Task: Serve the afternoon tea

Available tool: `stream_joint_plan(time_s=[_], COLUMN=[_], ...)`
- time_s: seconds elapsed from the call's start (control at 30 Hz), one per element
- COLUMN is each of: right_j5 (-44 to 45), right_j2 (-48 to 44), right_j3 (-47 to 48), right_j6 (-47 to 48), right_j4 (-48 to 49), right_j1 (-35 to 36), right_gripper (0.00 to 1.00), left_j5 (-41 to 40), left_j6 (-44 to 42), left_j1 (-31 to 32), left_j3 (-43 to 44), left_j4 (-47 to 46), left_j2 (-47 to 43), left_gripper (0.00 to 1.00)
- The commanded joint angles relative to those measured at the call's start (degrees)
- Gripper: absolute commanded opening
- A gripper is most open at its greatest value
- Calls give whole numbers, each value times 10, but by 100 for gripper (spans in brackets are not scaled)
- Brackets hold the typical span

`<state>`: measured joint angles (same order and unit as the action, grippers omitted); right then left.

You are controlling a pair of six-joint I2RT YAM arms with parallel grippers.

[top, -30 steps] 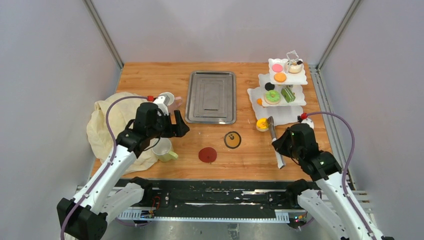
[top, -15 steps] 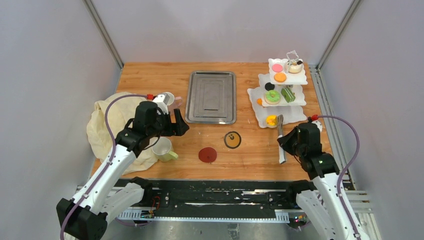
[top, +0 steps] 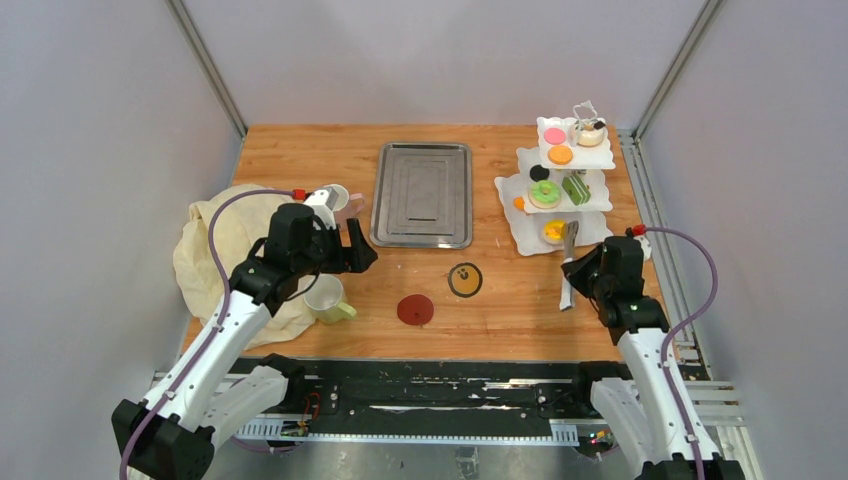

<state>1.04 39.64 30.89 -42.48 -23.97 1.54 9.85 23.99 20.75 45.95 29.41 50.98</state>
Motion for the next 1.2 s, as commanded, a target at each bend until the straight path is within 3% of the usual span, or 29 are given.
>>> stream_joint_plan(time_s=[0.0,0.27,0.9,1.17], right_j5=[-3,-20,-35,-29], right_j2=[-1,12,15,-15], right_j3=[-3,-16,-26,-7], right_j6=[8,18,37,62], right_j4=[58,66,63,19], right_j1=[-18,-39,-62,-66], right_gripper=[1,1,38,41], left_j5=[-5,-3,0,0], left_j6=[-7,-6,-8,-10], left_j1=[-2,-2,-2,-2], left_j3=[9,11,13,23], left_j4=[2,-1,-3,1], left_j2=[-10,-4,2,4], left_gripper=[88,88,88,88])
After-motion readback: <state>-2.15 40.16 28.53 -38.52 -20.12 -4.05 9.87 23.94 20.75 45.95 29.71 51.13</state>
